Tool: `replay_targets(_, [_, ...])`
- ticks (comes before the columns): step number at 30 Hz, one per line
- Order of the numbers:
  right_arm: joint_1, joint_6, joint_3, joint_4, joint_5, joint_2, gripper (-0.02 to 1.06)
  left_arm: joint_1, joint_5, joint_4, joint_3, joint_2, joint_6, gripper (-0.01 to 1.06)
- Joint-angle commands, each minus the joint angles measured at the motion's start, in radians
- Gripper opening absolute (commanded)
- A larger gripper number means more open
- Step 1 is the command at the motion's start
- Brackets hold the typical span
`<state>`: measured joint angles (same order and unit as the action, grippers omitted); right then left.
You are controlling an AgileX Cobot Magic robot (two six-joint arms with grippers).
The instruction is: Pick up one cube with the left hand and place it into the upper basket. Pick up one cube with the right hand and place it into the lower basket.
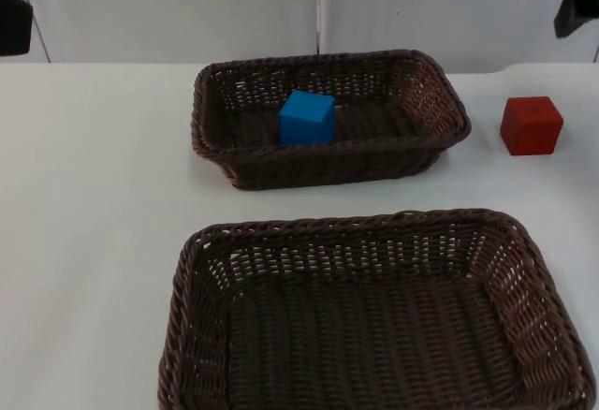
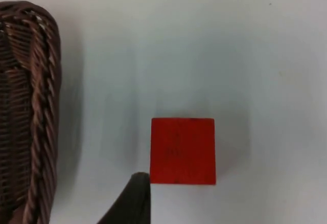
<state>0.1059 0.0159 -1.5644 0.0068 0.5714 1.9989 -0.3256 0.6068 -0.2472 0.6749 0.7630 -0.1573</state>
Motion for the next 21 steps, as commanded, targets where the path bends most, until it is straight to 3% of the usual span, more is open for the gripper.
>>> replay_targets(1, [-0.005, 0.003, -0.010, 0.005, -0.041, 0.019, 1.05, 0.002, -0.013, 0.005, -0.007, -0.006, 0.005, 0.77])
replay_targets(8, [-0.003, -0.016, -0.010, 0.107, -0.167, 0.112, 1.05, 0.002, -0.013, 0.020, -0.007, -0.006, 0.005, 0.77])
replay_targets(21, [0.009, -0.091, -0.010, 0.146, -0.282, 0.225, 1.05, 0.002, -0.015, 0.024, -0.007, -0.006, 0.005, 0.77])
